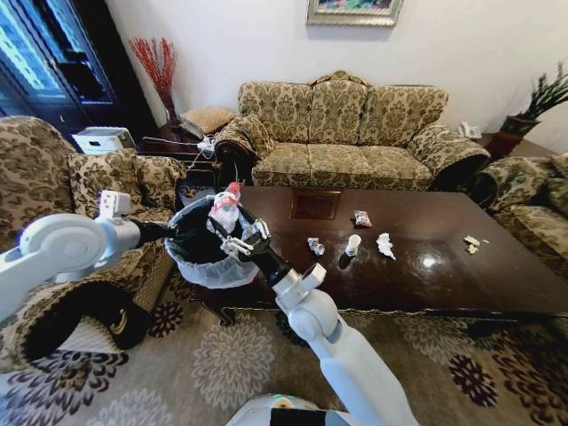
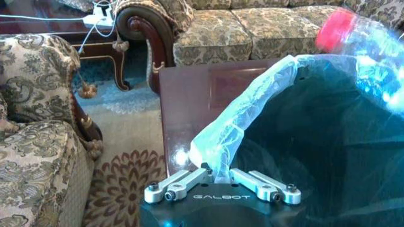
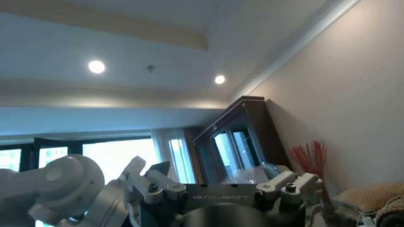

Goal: Move to the front of the table and place the trash on the table into the trash bin.

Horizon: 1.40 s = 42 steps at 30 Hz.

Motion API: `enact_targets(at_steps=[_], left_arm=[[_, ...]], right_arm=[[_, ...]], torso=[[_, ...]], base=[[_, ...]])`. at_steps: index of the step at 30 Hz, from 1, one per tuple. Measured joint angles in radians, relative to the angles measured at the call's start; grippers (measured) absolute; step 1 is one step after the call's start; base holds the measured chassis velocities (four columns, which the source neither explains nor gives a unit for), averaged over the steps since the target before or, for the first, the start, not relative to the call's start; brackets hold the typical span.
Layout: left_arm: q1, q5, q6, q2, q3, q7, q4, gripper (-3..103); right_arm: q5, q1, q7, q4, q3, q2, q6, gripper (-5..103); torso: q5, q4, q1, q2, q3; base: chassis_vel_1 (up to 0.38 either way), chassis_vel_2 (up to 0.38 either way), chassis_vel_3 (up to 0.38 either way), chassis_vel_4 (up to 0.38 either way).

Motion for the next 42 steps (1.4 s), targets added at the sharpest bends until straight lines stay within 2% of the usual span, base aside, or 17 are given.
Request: enact_targets(at_steps=[2,3,10,14,18,19,20,21,22,24,25,30,40,42], left_arm=[[0.000,0.001,0.000,0.000,0.000,0.000,0.000,0],[0.000,0.002,-0.001,-0.004,0.000,0.001,-0.005,0],[0.002,0.003,-0.001,-0.026,0.000,0.001,-0.012,0],[0.009,0.006,0.001,-0.036,-0.003,0.000,-0.012,0],[0.010,0.009,0.002,-0.038,-0.004,0.000,-0.014,0],[0.010,0.019,0.002,-0.039,-0.004,0.000,-0.004,0],[0.009,0.021,0.002,-0.040,-0.004,0.000,0.000,0],[0.008,0.030,0.001,-0.051,-0.006,0.001,0.014,0],[0.008,0.030,0.001,-0.051,-0.006,0.001,0.014,0],[0.007,0.041,0.000,-0.069,-0.007,0.007,0.018,0],[0.008,0.047,0.000,-0.075,-0.008,0.008,0.017,0],[0.018,0.074,-0.005,-0.100,-0.008,0.012,-0.006,0],[0.020,0.078,-0.007,-0.104,-0.009,0.017,-0.022,0],[0.022,0.079,-0.009,-0.107,-0.009,0.018,-0.030,0]], right_arm=[[0.001,-0.002,-0.003,0.001,0.000,-0.002,0.000,95],[0.002,-0.013,-0.019,0.008,-0.005,-0.016,0.001,100],[0.000,-0.039,-0.036,0.023,-0.013,-0.035,0.007,100],[0.006,-0.066,-0.030,0.060,0.017,-0.048,0.011,100],[-0.002,-0.100,0.026,0.092,0.058,-0.053,0.017,100],[-0.009,-0.139,0.091,0.117,0.125,-0.055,0.010,100],[-0.010,-0.149,0.108,0.121,0.145,-0.057,0.004,100],[-0.015,-0.201,0.202,0.127,0.232,-0.073,-0.054,100],[-0.015,-0.201,0.202,0.127,0.232,-0.073,-0.054,100],[0.007,-0.240,0.314,0.103,0.298,-0.100,-0.139,100],[0.021,-0.246,0.344,0.083,0.311,-0.108,-0.159,100],[0.004,-0.219,0.409,-0.077,0.346,-0.099,-0.175,100],[-0.071,-0.091,0.417,-0.353,0.354,-0.033,-0.187,100],[-0.093,-0.048,0.415,-0.448,0.352,-0.013,-0.178,100]], torso=[[0.0000,0.0000,0.000,0.000,0.000],[0.0000,0.0000,0.000,0.000,0.000],[-0.0001,0.0000,0.000,0.000,0.000],[-0.0005,0.0001,0.000,0.000,0.000],[-0.0004,0.0001,0.000,0.000,0.000],[-0.0002,0.0001,0.000,0.000,0.000],[0.0002,0.0000,0.000,0.000,0.000],[0.0001,-0.0001,0.000,0.000,0.000],[0.0001,-0.0001,0.000,0.000,0.000],[-0.0003,-0.0001,0.000,0.000,0.000],[-0.0003,-0.0003,0.000,0.000,0.000],[-0.0002,0.0000,0.000,0.000,0.000],[-0.0004,0.0002,0.000,0.000,0.000],[0.0008,0.0000,0.000,0.000,0.000]], base=[[0.000,0.000,0.000,0.000],[0.000,0.000,0.000,0.000],[0.000,0.000,0.000,0.000],[0.000,0.000,0.000,0.000],[0.000,0.000,0.000,0.000],[0.000,0.000,0.000,0.000],[0.000,0.000,0.000,0.000],[0.000,0.000,0.000,0.000],[0.000,0.000,0.000,0.000],[0.000,0.000,0.000,0.000],[0.000,0.000,0.000,0.000],[0.000,0.000,0.000,0.000],[-0.084,-0.074,0.093,0.085],[-0.127,-0.117,0.115,0.088]])
